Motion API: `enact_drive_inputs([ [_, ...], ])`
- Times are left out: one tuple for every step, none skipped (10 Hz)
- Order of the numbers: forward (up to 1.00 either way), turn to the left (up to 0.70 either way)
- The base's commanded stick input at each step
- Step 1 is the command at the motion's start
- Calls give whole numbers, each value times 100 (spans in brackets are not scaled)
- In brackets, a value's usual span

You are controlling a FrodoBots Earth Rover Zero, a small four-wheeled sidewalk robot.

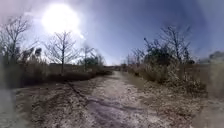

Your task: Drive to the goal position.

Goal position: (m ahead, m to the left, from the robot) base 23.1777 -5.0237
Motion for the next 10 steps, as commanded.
enact_drive_inputs([
  [70,-11],
  [70,-11],
  [70,-11],
  [70,-11],
  [70,-11],
  [70,-9],
  [70,-7],
  [70,-5],
  [70,-3],
  [70,-1],
])
